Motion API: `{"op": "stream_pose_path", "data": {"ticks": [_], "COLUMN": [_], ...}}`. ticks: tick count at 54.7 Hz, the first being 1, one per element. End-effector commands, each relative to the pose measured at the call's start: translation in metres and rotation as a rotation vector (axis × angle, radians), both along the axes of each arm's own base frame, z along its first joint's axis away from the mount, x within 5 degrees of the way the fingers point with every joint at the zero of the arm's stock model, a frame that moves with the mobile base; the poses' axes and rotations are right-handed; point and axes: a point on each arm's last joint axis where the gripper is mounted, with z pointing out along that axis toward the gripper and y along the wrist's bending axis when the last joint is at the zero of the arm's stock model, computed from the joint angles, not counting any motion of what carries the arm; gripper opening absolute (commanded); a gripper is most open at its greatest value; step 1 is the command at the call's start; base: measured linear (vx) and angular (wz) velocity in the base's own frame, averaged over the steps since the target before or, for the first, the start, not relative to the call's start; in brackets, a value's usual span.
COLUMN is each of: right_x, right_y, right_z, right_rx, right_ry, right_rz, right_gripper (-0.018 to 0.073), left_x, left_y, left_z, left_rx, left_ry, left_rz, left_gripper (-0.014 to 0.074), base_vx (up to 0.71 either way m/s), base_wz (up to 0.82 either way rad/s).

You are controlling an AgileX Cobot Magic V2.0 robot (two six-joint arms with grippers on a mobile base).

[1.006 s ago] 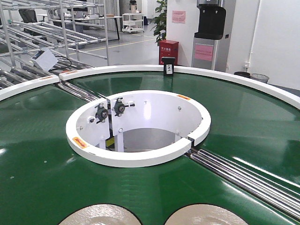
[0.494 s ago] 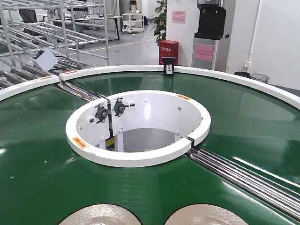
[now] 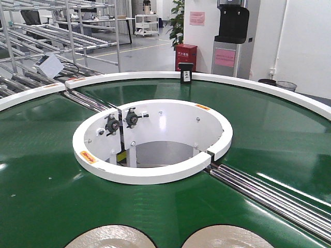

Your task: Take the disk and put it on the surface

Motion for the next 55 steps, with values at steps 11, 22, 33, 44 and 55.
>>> {"op": "stream_pose_path", "data": {"ticks": [11,22,33,44,55], "right_x": [-0.010,0.022,0.055,0.076,0.084], "right_y": [-0.002,-0.001,-0.001,-0.001,-0.001], "right_z": [0.120,0.154,0.136,0.120,0.114], "right_rx": [-0.007,-0.010,-0.014,-0.019,-0.020], "right_ry": [-0.129,-0.045,0.157,0.293,0.336], "right_rz": [-0.022,-0.024,-0.030,-0.034,-0.034], "right_gripper": [-0.0008,-0.0008,0.0000,0.0057,0.0242], "left_x": [-0.037,-0.005,0.049,0.092,0.124], "left_y": [0.003,0.000,-0.004,-0.008,-0.010], "left_z": [0.150,0.198,0.178,0.142,0.115], "left_rx": [0.086,0.138,0.160,0.186,0.201], "left_ry": [-0.319,-0.258,0.005,0.337,0.517], "left_rz": [0.037,0.048,0.026,-0.001,-0.015], "left_gripper": [0.0001,0.0001,0.0002,0.0037,0.0224], "base_vx": [0.00,0.00,0.00,0.00,0.00], "base_wz": [0.00,0.00,0.00,0.00,0.00]}}
